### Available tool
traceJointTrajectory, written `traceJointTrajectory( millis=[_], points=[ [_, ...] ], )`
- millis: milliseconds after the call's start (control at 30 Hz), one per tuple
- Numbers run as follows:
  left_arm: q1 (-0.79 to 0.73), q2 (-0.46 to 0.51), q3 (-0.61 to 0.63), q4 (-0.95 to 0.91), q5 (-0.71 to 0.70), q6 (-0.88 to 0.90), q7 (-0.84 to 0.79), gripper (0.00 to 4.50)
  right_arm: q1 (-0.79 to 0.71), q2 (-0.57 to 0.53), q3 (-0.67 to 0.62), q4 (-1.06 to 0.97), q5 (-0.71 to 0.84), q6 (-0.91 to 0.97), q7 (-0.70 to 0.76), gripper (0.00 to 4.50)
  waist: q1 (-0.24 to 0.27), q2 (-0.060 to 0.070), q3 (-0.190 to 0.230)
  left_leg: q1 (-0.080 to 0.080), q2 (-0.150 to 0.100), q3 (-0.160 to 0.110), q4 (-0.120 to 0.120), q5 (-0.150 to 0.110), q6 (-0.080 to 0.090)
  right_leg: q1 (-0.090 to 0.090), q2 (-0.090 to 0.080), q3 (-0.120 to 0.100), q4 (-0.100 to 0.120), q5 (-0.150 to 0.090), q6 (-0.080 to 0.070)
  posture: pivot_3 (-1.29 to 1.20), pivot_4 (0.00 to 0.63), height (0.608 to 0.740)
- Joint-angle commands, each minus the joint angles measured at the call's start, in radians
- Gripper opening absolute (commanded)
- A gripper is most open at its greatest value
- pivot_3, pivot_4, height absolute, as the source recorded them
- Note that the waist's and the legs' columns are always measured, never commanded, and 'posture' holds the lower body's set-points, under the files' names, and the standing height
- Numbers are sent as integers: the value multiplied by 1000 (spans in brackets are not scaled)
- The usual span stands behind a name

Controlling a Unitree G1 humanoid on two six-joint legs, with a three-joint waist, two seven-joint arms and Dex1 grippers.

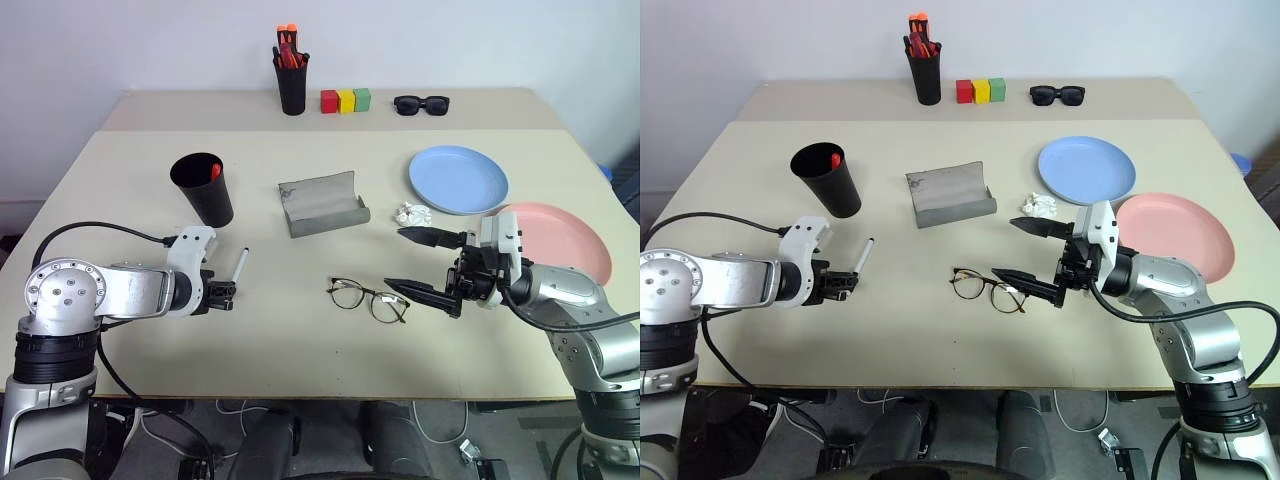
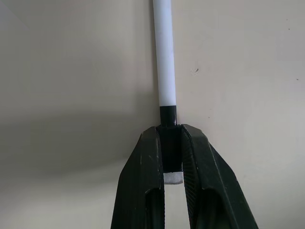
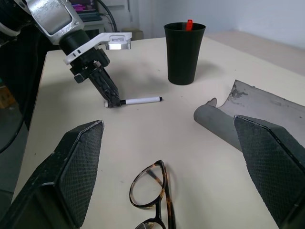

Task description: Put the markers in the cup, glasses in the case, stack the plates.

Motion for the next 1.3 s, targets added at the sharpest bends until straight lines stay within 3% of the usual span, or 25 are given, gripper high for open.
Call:
traceJointTrajectory(
  millis=[33,167,233,300,567,667,767,900,1133,1300],
  points=[
    [0,3,-7,-7,-3,6,9,14,-6,5,-22,-20,-3,-30,-4,4466,-1,0,0,0,0,0,0,0,0,0,0,0,0,0,0,0,150,740],
    [-43,9,2,-111,158,-127,-65,14,-20,9,-19,-7,-3,-32,-4,4466,-1,-1,0,-1,0,0,0,0,0,0,0,0,0,0,0,0,150,740],
    [-39,66,-62,-205,346,-346,-251,14,-32,16,-19,8,-3,-36,-8,4466,-1,-1,1,-1,0,0,0,1,-1,-1,0,0,0,0,0,0,150,740],
    [-16,88,-87,-239,447,-536,-505,14,-45,24,-18,21,-5,-41,-8,4466,-1,-1,1,-2,0,1,0,4,-7,-1,0,0,-2,0,-1,0,150,740],
    [-64,17,-108,-195,821,-1000,-698,14,-117,92,-40,32,61,-9,-49,4466,-2,-1,1,-2,1,3,-1,0,-1,-1,1,1,-3,0,-1,0,150,740],
    [-85,-49,-18,-118,856,-1148,-728,14,-129,103,-46,30,64,-9,-69,4466,-1,-1,1,-2,1,3,-1,0,0,-1,0,0,-4,0,0,0,150,740],
    [-88,-60,42,3,952,-1333,-768,14,-136,114,-55,29,74,-9,-87,4466,-5,-1,1,-2,1,2,-1,0,0,-1,1,0,-3,0,0,0,150,740],
    [-126,-73,120,152,955,-1470,-848,14,-129,119,-45,11,71,-5,-97,4466,-7,-1,1,-2,1,3,-1,0,0,-2,1,0,-3,0,0,0,150,740],
    [-164,-141,142,356,976,-1570,-905,14,-127,117,-27,-3,59,-2,-101,4466,-1,-1,1,-2,1,2,0,0,1,-1,1,0,-3,0,0,0,150,740],
    [-142,-214,158,394,968,-1587,-917,14,-126,110,-28,-10,55,0,-105,4466,-2,-2,1,-2,1,2,0,0,1,-1,1,0,-3,1,1,0,150,740]
  ],
)
